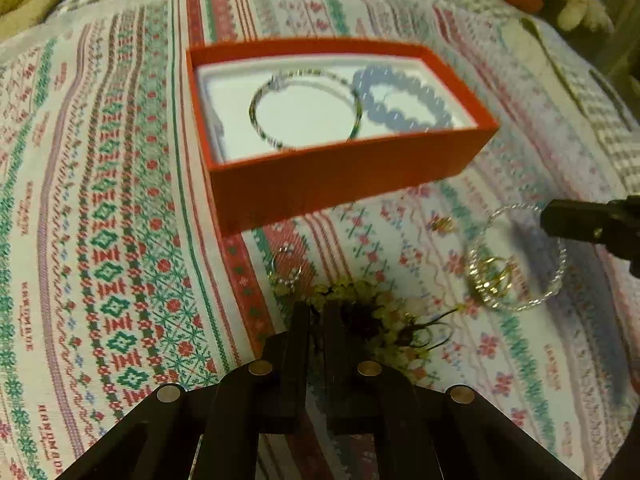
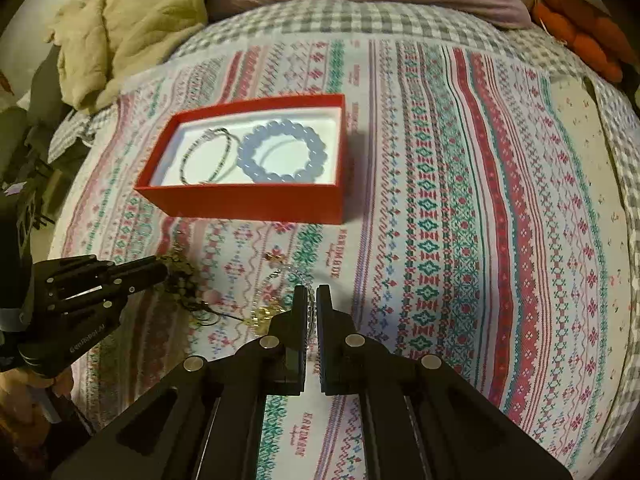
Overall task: Organize jewelry
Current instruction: 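Carry both bracelets into the red box and open both grippers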
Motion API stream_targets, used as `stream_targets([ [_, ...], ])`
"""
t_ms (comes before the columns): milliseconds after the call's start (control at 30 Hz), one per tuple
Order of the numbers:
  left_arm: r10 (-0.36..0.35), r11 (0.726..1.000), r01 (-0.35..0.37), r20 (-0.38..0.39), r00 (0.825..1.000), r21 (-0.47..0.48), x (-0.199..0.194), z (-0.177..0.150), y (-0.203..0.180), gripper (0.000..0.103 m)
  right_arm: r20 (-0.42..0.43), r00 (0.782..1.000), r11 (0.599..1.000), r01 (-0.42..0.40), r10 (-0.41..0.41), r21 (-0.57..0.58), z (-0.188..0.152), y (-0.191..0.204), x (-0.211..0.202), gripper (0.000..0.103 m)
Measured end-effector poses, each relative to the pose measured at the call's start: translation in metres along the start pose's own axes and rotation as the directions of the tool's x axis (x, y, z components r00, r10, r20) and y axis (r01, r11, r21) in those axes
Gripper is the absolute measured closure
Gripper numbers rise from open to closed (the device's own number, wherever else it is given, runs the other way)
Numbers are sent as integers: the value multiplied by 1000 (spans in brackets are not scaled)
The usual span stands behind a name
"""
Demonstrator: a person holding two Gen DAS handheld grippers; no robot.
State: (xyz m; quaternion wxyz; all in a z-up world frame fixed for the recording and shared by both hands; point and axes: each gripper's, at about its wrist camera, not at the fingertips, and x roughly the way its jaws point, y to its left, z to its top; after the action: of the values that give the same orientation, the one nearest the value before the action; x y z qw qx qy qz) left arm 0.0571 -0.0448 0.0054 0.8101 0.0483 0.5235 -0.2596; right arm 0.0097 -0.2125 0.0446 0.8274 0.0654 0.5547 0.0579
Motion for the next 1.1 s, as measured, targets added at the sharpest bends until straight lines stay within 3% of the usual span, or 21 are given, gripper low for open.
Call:
stream_targets([
  [567,-64,997,57,155,986,53,-74,4,-6,103,107,990,996,-83,87,-46,7,20,-49,99],
  [1100,-59,998,51,230,971,40,-92,11,-15,103,141,986,996,-90,91,-12,15,13,-57,99],
])
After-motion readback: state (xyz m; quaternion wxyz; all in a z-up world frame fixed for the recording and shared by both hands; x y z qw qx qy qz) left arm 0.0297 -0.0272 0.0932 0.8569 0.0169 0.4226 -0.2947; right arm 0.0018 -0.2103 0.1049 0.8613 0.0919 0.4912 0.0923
